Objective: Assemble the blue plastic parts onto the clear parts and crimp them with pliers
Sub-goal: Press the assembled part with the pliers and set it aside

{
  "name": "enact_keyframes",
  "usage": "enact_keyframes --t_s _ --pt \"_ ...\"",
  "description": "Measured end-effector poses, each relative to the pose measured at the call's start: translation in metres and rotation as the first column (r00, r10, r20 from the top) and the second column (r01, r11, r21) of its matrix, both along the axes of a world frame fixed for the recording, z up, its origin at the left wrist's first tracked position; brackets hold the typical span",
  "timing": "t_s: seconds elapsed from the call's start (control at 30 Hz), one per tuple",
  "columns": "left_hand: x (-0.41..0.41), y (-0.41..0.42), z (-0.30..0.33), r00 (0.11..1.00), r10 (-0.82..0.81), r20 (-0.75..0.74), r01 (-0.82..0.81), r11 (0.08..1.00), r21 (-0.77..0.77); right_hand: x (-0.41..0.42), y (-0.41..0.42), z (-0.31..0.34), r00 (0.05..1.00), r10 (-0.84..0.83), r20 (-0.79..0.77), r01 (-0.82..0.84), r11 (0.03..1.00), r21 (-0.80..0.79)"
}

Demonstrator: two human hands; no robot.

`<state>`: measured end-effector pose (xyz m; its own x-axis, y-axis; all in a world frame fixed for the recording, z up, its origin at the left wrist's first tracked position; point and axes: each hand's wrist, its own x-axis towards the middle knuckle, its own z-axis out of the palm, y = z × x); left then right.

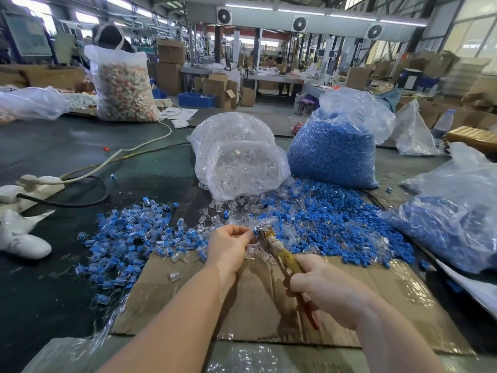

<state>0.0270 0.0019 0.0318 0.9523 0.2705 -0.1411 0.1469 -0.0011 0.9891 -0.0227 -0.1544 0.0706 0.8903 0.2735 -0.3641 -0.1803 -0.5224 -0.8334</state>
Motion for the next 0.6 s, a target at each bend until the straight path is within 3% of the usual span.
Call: enact_keyframes --t_s 0.4,0.6 --pt "0.0014 -0.0031 0.0052 0.998 0.045 -0.034 -0.044 0.999 0.033 0.0070 0.0020 -0.0009 0.998 0.016 -0.066 -0.012 0.997 0.071" --pt "0.0008 -0.0046 0.0082 0.997 0.066 -0.041 -0.064 0.997 0.048 0.0067 0.0054 -0.0005 1.000 0.016 0.002 -0.016 1.000 0.026"
